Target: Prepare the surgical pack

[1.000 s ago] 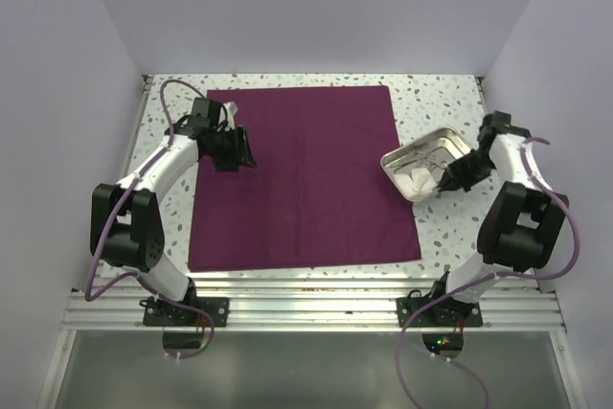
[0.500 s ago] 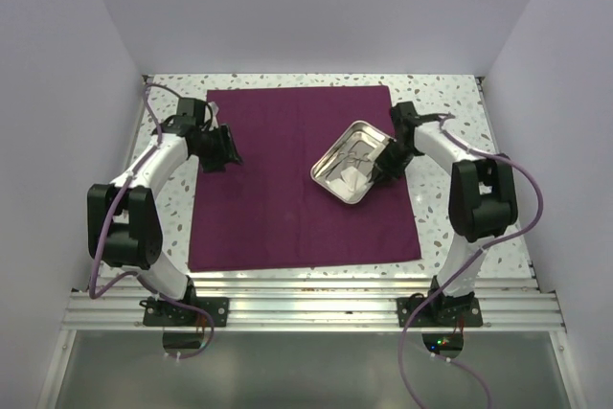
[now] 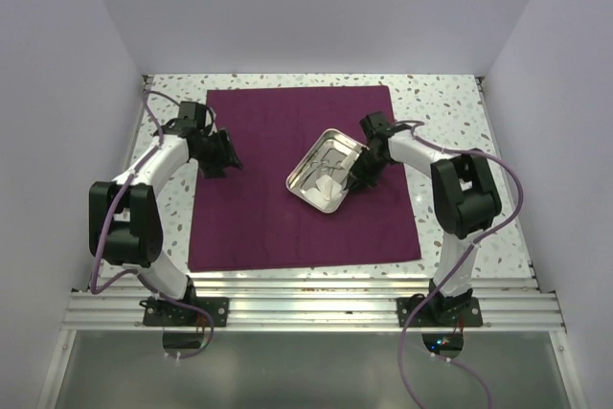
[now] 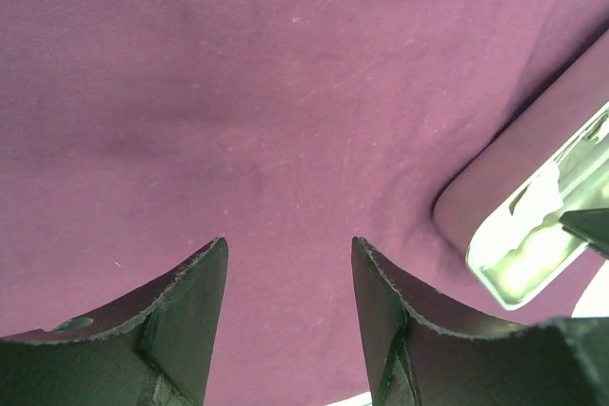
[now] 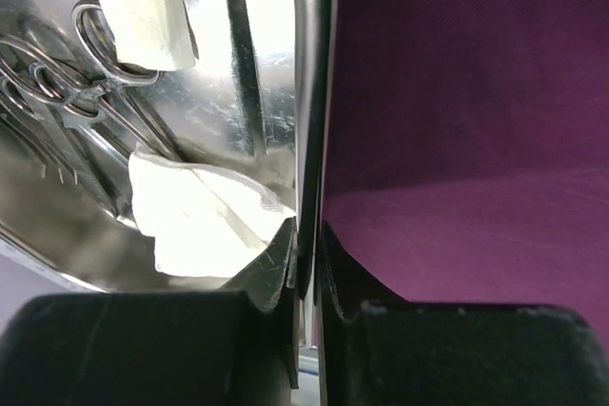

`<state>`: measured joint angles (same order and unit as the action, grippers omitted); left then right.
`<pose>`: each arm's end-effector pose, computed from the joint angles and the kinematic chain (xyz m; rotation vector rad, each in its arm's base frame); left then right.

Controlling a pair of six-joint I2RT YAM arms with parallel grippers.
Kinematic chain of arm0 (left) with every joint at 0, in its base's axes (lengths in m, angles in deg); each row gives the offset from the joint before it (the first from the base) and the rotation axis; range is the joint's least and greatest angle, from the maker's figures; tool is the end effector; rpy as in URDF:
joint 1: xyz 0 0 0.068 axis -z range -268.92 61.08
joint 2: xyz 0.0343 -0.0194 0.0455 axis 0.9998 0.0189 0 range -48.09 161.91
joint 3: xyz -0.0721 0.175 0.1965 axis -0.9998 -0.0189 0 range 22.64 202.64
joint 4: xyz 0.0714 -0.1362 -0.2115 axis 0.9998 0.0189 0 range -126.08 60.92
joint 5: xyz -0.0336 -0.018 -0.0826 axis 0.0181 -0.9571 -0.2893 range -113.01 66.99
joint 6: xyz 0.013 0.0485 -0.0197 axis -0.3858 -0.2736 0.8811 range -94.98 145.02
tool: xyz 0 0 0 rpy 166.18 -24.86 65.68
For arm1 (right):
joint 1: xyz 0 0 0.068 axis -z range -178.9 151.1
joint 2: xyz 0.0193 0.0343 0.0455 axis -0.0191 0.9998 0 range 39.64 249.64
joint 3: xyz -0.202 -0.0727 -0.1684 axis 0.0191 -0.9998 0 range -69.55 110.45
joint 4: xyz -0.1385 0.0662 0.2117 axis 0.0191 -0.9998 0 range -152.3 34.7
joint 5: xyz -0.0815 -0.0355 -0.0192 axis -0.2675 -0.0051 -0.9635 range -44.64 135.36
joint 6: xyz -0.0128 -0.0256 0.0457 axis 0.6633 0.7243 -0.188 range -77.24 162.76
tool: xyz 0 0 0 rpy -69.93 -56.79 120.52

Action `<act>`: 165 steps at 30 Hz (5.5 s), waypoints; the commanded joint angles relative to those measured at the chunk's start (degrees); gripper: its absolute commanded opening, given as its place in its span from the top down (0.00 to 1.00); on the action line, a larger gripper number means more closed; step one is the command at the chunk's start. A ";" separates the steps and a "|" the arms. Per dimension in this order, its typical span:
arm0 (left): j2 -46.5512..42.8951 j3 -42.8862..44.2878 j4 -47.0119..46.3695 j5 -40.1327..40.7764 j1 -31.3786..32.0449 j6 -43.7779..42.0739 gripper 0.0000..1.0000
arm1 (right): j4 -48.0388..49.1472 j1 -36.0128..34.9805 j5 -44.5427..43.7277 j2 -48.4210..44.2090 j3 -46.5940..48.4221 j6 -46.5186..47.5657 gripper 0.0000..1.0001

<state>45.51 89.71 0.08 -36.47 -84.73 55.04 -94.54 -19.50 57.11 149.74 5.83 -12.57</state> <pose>0.3311 -0.0326 0.2247 -0.5304 2.6602 -0.4995 0.3498 0.1392 0.1665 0.8556 2.8812 0.5041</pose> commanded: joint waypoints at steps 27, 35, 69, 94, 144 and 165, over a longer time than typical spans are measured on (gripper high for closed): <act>34.26 26.34 10.50 8.18 6.98 -3.56 0.53 | 7.25 11.63 2.57 18.90 29.38 31.17 1.00; 43.93 40.93 15.16 7.74 6.80 -5.85 0.52 | 3.91 15.15 -1.02 21.04 23.17 25.10 1.00; 7.57 13.46 12.10 9.06 0.30 -2.25 0.29 | -9.97 7.16 8.20 0.54 12.69 37.84 0.31; 0.18 14.32 17.01 16.26 0.47 -0.05 0.28 | -8.22 2.06 1.26 7.58 16.11 25.89 0.78; 0.00 12.38 15.61 11.96 0.38 -1.54 0.28 | -11.47 -1.46 0.12 11.62 21.39 43.03 1.00; -0.53 11.77 15.52 12.05 0.30 -1.90 0.28 | -12.26 -2.25 -5.07 10.83 21.74 41.36 1.00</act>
<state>47.54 101.58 16.28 -24.12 -84.12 54.17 -106.41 -21.52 55.27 160.54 25.96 28.81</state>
